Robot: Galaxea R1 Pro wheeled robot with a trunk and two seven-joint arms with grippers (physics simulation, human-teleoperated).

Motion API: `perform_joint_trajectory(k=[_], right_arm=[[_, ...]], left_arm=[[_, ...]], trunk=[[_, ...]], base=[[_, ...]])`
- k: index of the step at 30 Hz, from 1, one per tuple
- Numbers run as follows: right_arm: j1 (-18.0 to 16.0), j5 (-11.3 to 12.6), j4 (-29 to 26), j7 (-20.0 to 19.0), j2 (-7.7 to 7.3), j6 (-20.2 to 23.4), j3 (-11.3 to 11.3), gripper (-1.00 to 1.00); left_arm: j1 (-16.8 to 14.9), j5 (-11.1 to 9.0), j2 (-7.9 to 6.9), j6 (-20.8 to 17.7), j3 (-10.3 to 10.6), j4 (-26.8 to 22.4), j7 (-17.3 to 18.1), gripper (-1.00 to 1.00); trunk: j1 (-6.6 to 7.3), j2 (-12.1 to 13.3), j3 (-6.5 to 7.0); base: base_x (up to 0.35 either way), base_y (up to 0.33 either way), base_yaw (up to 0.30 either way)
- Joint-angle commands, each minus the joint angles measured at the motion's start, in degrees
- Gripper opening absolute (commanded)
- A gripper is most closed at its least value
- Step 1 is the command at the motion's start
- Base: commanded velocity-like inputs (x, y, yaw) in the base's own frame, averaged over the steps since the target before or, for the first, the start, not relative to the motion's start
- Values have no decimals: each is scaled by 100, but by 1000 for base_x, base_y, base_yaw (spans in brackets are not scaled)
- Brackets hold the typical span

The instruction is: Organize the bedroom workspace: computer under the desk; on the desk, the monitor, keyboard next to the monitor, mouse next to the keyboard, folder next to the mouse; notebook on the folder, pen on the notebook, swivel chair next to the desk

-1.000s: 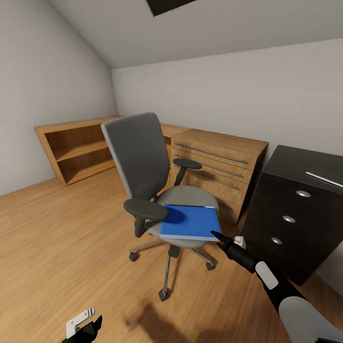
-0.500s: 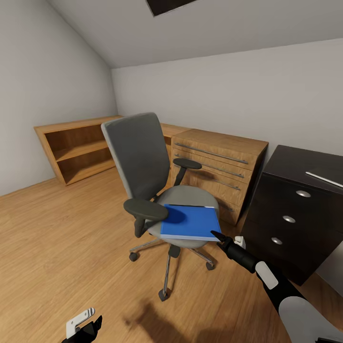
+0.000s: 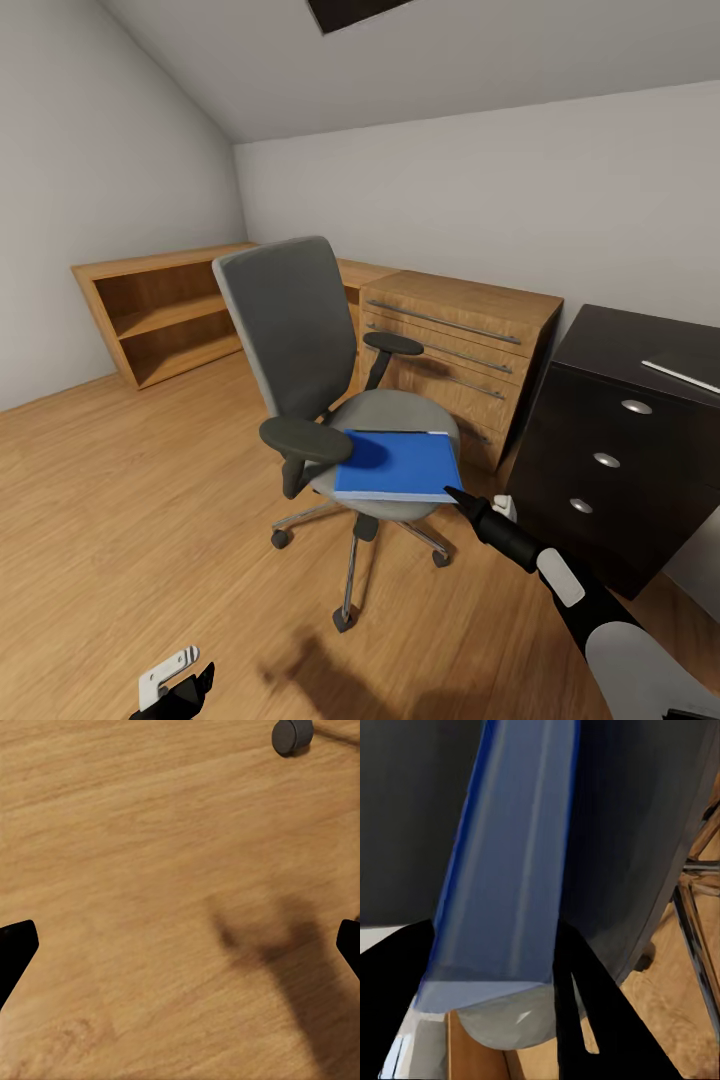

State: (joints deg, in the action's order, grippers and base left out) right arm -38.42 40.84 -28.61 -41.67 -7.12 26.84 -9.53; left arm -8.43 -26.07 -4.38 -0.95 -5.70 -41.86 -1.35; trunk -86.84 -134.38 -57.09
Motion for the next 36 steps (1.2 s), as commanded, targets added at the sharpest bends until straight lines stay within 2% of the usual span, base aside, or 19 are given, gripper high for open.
perform_joint_trajectory(k=[1,9,20,23,31,36], right_arm=[[-3,12,5,1,1,41,-5,-100],[-5,12,5,1,-5,41,-7,-100],[-6,13,12,6,-17,35,-14,-100],[-6,12,17,8,-17,3,-14,-100],[-6,37,37,46,-16,-596,-27,-100],[-5,50,32,38,-35,-688,-44,-100]], left_arm=[[-1,-57,-2,-10,7,-6,-14,100],[-1,-56,2,-10,7,-6,-12,100],[-1,-56,3,-10,7,-6,-10,100],[-1,-56,6,-10,7,-6,-10,100],[-1,-56,14,-10,7,-6,-14,100],[-1,-55,16,-10,7,-6,-14,100]], trunk=[[1,-2,-5],[1,-2,-5],[243,439,192],[243,439,192],[243,439,192],[243,439,192]], base=[[0,0,0],[0,0,0],[0,0,0],[0,0,0],[0,0,0],[0,0,0]])
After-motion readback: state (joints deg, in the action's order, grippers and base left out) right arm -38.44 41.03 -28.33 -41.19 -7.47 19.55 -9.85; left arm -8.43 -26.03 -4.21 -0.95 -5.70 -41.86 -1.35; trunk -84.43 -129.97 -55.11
